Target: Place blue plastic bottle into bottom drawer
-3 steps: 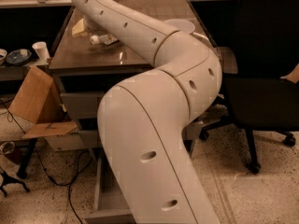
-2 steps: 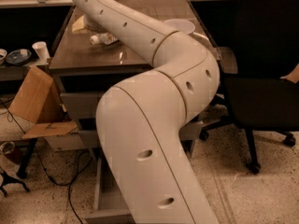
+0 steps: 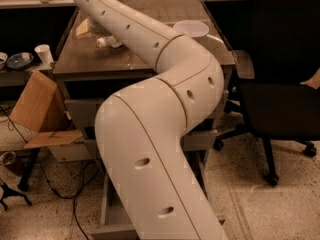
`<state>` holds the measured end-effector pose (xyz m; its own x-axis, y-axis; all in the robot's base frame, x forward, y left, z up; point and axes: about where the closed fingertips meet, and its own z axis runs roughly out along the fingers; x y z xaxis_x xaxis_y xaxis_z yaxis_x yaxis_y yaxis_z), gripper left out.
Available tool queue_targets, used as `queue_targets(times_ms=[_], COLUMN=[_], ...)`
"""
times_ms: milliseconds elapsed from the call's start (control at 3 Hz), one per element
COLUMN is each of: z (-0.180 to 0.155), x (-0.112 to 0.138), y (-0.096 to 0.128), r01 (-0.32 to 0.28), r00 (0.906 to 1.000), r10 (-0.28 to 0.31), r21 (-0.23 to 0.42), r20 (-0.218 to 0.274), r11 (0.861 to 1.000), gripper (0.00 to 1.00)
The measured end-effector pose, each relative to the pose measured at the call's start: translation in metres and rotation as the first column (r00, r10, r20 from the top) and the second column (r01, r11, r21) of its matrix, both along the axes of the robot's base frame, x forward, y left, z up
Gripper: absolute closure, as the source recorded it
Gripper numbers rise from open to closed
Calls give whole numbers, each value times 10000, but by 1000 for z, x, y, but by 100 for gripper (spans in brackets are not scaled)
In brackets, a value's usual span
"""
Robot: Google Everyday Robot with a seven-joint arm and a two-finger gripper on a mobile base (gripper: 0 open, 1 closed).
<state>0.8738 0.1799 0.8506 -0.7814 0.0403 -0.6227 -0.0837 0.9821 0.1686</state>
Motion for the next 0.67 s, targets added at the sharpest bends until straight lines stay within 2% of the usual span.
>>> queue_targets(times_ms=[333, 667], z=[-4, -7], x=[2, 4], y=[0, -2], r01=[170, 365], r00=[9998, 9992], r10=[-172, -368], r21=[-135, -247], r20=[-104, -148], r11=[9998, 9990], gripper=[0, 19])
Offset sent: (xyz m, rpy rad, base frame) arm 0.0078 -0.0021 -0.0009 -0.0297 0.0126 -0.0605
